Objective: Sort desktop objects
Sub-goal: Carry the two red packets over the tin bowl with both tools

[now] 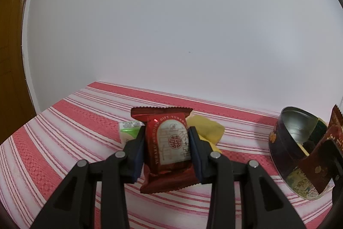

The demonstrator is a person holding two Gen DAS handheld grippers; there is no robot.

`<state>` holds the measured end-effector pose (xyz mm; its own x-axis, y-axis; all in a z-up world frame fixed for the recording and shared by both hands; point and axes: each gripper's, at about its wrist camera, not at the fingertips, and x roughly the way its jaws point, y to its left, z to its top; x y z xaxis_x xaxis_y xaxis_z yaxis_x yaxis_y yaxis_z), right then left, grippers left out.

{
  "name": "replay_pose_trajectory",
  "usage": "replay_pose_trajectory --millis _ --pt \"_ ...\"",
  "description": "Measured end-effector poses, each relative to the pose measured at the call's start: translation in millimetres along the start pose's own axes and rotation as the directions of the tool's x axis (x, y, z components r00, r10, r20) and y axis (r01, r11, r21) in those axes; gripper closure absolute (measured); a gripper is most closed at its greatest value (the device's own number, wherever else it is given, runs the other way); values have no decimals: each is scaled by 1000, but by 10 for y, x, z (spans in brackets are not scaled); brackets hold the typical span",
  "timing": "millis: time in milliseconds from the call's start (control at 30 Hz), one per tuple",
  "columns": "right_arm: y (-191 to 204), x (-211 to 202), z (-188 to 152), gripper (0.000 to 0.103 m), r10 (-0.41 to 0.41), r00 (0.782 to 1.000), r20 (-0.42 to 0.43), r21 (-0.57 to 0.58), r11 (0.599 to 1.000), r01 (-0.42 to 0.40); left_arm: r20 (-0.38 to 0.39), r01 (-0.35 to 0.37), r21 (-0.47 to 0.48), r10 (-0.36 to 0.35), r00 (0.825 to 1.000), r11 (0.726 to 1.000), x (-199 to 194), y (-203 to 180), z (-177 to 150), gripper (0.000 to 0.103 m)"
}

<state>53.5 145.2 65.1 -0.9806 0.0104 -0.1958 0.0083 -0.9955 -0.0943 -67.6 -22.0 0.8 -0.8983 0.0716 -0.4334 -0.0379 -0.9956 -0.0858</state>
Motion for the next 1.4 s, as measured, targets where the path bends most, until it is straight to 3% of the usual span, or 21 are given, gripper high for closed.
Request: replay_pose_trajectory --millis 467,833,1000,1400 --pt "-99 -207 4 65 -37 998 53 -32 999 39 -11 53 5 -53 999 999 -28 -159 -46 66" --pt "-294 -315 6 65 -91 993 80 -41 995 95 5 142 34 -142 990 989 -142 -451 -100 66" --pt "-264 -438 23 65 -133 987 95 -49 989 138 11 187 47 -188 982 981 -182 -604 -122 66" --pt "-661 -513 22 65 -255 962 96 -30 965 259 25 302 137 -308 951 944 -330 -1180 -192 66"
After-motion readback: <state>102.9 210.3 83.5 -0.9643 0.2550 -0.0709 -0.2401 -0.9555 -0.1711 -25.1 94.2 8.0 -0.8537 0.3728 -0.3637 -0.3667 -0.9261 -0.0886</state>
